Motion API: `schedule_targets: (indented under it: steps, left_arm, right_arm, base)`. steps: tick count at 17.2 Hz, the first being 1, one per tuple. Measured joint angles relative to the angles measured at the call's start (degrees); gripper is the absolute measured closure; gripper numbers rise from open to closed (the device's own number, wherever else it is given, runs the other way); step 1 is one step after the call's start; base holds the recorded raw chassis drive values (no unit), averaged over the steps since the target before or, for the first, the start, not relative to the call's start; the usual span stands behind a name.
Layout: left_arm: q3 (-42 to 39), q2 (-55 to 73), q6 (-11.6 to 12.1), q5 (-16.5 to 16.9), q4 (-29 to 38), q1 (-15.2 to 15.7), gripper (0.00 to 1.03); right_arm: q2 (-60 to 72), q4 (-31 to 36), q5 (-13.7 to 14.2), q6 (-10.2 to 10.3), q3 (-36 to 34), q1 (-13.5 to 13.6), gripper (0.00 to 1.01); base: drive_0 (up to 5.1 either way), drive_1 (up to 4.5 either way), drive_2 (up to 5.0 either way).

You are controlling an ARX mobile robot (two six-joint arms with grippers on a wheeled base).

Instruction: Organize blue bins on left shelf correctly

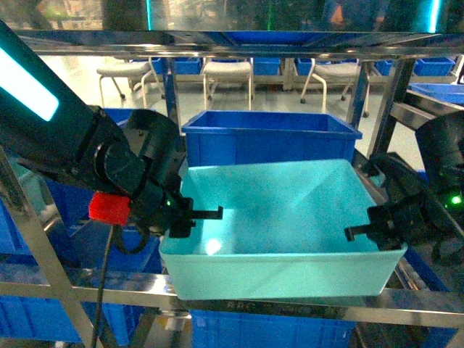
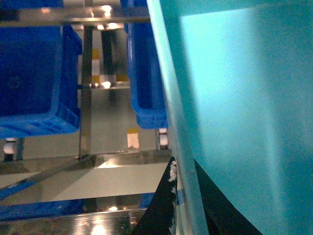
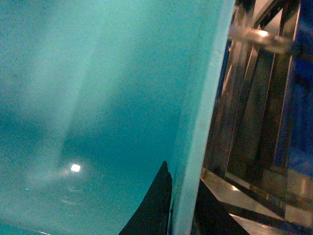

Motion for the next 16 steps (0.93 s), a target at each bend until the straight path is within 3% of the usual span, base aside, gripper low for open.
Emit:
schedule_targets:
  steps: [1, 6, 13, 14, 16]
  left_arm:
    - [1.9, 2.0, -0.5, 0.5, -1.5, -0.1, 0.98]
    - [16.1, 8.3, 2.2, 0.5, -12.0, -0.3, 0.98]
    - [13.8, 7.1, 1.6, 0.3, -11.2, -0.3, 0.99]
    - [13.6, 7.1, 1.8, 0.6, -10.8, -0.3, 0.93]
    - [12.0, 6.4, 1.8, -0.5, -7.8, -0.2, 0.65]
  right_arm:
    - [2.0, -0.7, -0.1, 0.0, 0.6, -0.3, 0.94]
    - [6.5, -4.9, -0.4, 0.8, 7.5, -0.7, 0.94]
    - [6.4, -5.3, -0.6, 0.9, 7.5, -0.7, 0.94]
    - [6.4, -5.0, 0.6, -1.0, 7.5, -0.7, 0.86]
    - [6.4, -2.5, 3.5, -7.0, 6.1, -0.4, 0.58]
  base:
    - [0.0, 0.00, 0.0]
    - [0.0, 0.00, 0.0]
    - [0.0, 0.00, 0.0]
    - [0.0, 0.00, 0.0]
    - [0.0, 0.00, 0.0]
